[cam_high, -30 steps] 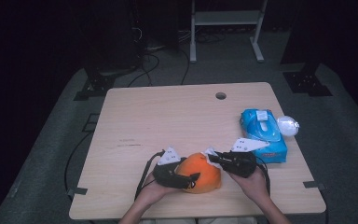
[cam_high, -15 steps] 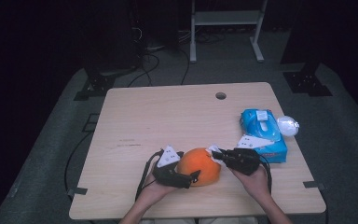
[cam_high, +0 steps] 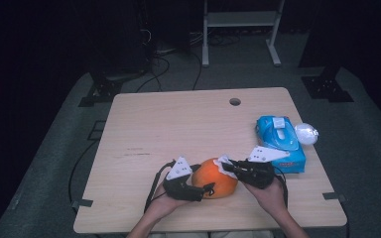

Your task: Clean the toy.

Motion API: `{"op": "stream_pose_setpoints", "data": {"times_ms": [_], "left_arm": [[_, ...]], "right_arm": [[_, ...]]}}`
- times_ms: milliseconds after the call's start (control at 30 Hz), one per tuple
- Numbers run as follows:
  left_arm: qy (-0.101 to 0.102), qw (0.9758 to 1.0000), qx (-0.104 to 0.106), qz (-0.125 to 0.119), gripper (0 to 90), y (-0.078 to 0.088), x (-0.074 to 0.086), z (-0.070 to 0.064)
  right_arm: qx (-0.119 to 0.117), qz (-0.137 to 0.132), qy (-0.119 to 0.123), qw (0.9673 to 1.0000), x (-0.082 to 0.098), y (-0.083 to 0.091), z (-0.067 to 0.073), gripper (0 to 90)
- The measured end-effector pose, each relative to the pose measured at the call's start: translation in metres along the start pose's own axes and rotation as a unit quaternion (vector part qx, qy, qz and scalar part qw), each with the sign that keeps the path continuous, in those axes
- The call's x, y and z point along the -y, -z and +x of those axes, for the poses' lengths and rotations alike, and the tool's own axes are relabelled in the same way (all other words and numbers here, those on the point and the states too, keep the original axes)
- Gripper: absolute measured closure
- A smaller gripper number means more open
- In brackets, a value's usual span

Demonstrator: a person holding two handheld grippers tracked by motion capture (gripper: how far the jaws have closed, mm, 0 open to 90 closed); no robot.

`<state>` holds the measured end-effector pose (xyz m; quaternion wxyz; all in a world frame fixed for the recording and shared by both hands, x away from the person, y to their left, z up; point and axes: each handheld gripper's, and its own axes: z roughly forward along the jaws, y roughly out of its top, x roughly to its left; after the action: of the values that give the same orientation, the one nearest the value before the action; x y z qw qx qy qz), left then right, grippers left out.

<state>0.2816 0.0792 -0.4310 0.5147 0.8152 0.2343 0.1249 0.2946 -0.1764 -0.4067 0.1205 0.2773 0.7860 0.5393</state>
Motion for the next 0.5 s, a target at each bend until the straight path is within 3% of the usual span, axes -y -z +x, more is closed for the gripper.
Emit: {"op": "stream_pose_setpoints", "data": {"times_ms": [100,167,233,300,367,433,500], "left_arm": [[-0.026,0.9997,-0.004,0.001,32.2,-0.003,-0.004,-0.009],[-0.023,0.9997,-0.003,0.0,30.2,-0.002,-0.003,-0.007],[0.004,1.0,-0.004,-0.003,21.1,0.0,-0.003,0.0],[0.036,0.9992,-0.008,0.011,9.8,-0.002,-0.001,0.005],[0.043,0.999,0.009,0.007,18.5,-0.004,0.003,0.006],[0.019,0.9998,-0.002,0.011,28.9,-0.004,0.002,0.001],[-0.005,0.9999,-0.006,0.012,33.8,-0.003,0.0,-0.005]], "right_arm": [[-0.021,-0.009,0.034,0.9992,-0.008,-0.004,0.019,81.3],[-0.009,-0.001,0.053,0.9985,-0.011,-0.006,0.024,81.4],[0.0,0.007,0.049,0.9988,-0.008,-0.006,0.017,81.5],[0.021,0.011,0.041,0.9989,-0.004,-0.005,0.01,81.5],[0.022,0.008,0.027,0.9993,-0.004,-0.002,0.006,81.5],[0.023,0.002,0.034,0.9991,-0.005,-0.002,0.009,81.5],[0.01,-0.003,0.046,0.9989,-0.007,-0.004,0.02,81.4]]}}
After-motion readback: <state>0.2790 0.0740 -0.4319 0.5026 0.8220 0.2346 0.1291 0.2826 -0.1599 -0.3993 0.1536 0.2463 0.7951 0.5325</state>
